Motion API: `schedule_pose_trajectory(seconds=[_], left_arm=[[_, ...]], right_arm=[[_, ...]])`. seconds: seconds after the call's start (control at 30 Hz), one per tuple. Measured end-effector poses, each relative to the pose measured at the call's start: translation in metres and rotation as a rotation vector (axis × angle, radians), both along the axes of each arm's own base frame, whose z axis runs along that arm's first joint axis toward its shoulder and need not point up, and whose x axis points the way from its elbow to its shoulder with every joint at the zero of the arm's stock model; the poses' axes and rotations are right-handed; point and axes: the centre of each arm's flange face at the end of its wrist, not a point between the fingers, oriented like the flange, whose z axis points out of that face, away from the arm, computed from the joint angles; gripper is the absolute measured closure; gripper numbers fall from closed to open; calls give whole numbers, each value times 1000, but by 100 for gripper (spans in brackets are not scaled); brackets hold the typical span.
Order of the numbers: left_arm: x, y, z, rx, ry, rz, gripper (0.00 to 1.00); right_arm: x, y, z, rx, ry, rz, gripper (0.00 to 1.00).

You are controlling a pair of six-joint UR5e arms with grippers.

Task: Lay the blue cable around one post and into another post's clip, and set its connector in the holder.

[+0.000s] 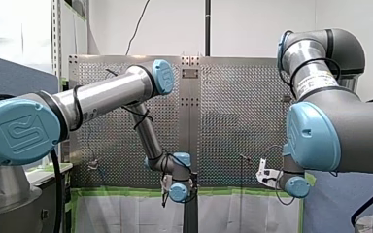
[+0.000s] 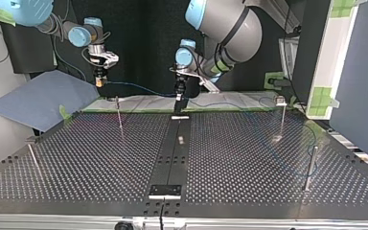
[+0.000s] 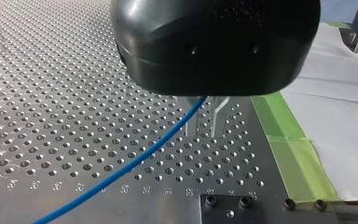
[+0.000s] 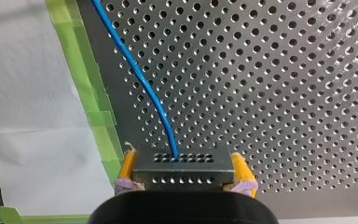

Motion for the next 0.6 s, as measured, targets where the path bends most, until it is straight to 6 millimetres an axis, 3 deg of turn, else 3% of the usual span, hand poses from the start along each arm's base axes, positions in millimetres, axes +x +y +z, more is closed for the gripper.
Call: schedule_pose_trajectory(seconds=[0.6], left_arm=[[-1,-1,-1,4,8,-17,80]], right_arm=[[-5,-6,2,-9,-12,-12,100]])
